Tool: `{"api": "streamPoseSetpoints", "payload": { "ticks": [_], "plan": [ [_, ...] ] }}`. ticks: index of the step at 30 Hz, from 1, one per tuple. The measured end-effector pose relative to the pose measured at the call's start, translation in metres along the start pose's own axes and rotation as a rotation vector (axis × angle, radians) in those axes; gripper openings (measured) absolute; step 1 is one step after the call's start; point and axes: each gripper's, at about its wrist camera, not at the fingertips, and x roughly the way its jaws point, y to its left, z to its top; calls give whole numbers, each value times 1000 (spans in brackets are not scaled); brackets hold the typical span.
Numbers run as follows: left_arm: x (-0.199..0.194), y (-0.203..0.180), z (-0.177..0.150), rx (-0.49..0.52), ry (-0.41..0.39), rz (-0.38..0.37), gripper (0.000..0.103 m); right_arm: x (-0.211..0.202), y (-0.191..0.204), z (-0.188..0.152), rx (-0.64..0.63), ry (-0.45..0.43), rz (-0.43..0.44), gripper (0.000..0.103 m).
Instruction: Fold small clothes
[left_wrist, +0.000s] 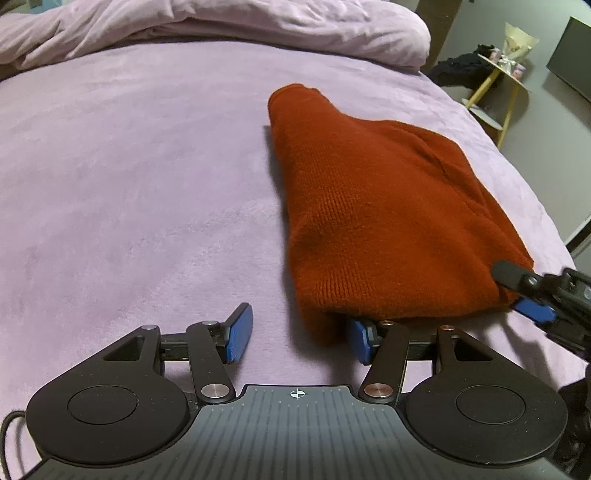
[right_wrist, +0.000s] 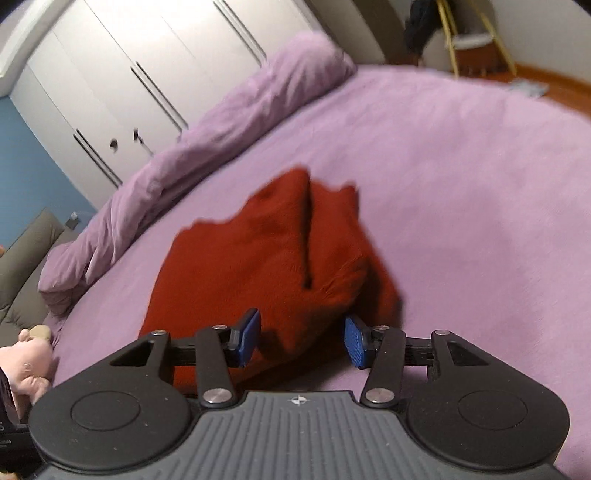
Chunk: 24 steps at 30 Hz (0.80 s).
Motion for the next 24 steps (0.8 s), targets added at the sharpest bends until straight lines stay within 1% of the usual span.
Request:
{"api": "streamPoseSetpoints", "payload": {
  "ticks": [1, 2, 4, 5, 6, 8, 9, 10, 11, 12, 13, 14, 15, 16, 18, 19, 20, 21, 22, 23, 24],
  "plan": [
    [0, 0, 0, 2, -2, 3, 60, 4, 0, 1, 29, -6, 19, 33],
    [1, 0, 0, 3, -4, 6, 60, 6, 0, 1, 51, -16, 31, 15],
    [0, 0, -1, 8, -7, 19, 61, 12, 1, 4, 75, -14, 7, 13],
    [-1, 0, 0, 14, -12, 32, 61, 12, 3, 5, 78, -12, 11, 11],
    [-3, 1, 0, 19, -21, 49, 62, 9, -1, 8, 135, -22, 89, 11],
    [-5, 4, 0, 8, -26, 61, 64, 2, -29, 8, 384, -32, 324, 11],
    [-6, 7, 0, -7, -19, 55, 67, -1, -41, 7, 469, -48, 383, 11],
    [-6, 9, 0, -19, -12, 46, 67, -1, -49, 6, 497, -55, 366, 11],
    [-6, 11, -1, -26, -1, 34, 67, 0, -52, 7, 470, -48, 293, 11],
    [-7, 12, -2, -30, 11, 26, 67, 4, -52, 7, 408, -17, 182, 11],
    [-7, 13, -3, -34, 25, 20, 67, 11, -49, 5, 310, 35, 49, 10],
    [-11, 15, -4, -34, 36, 17, 67, 13, -46, 3, 254, 34, 29, 11],
    [-14, 17, -5, -32, 44, 19, 65, 8, -41, 3, 210, 18, 28, 16],
    [-20, 21, -6, -31, 50, 30, 64, 2, -33, 5, 153, 14, 10, 20],
    [-32, 32, -6, -26, 43, 76, 64, -12, -22, 10, 77, -14, -61, 35],
    [-38, 38, -5, -17, 22, 117, 64, -18, -20, 13, 55, -32, -109, 35],
    [-44, 41, -2, -2, -11, 181, 64, -27, -18, 16, 39, -61, -171, 36],
    [-48, 42, 2, 9, -41, 228, 64, -34, -14, 20, 23, -107, -236, 37],
    [-49, 42, 7, 7, -64, 249, 64, -39, -8, 23, 5, -143, -258, 37],
    [-48, 42, 15, -14, -74, 248, 64, -39, 0, 26, -18, -169, -239, 37],
    [-44, 42, 23, -47, -70, 233, 64, -33, 9, 30, -47, -162, -190, 37]
  ]
}}
